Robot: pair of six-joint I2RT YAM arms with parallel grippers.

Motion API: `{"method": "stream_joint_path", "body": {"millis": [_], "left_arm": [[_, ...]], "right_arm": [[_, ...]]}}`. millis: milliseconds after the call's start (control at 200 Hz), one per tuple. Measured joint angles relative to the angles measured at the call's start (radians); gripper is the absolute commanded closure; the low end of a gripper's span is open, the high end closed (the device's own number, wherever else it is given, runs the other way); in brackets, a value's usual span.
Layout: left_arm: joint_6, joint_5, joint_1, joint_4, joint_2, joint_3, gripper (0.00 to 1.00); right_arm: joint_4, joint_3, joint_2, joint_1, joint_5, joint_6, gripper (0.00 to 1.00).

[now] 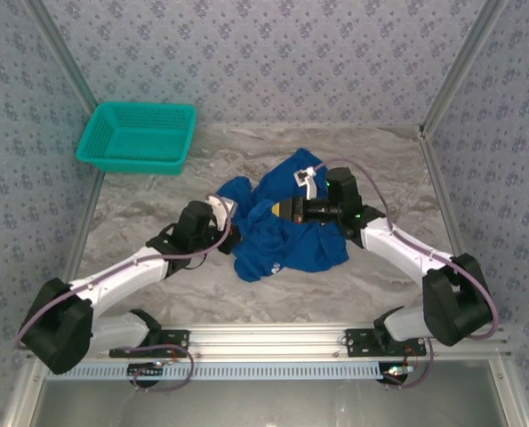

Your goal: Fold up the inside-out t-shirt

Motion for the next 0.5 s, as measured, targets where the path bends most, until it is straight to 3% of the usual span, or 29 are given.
{"method": "stream_joint_path", "body": {"millis": [260,500], "left_arm": [[0.01,0.039,0.0,-0.097,-0.024,0.0,0.44],[0.002,0.002,-0.049,-0.137,-0.238,0.0,0.22]], "right_arm": [[-0.245,0.047,-0.058,0.019,0.149,-0.217,0.97],[-0.315,0.073,-0.059,0.021,0.201,-0.259,0.98]]}}
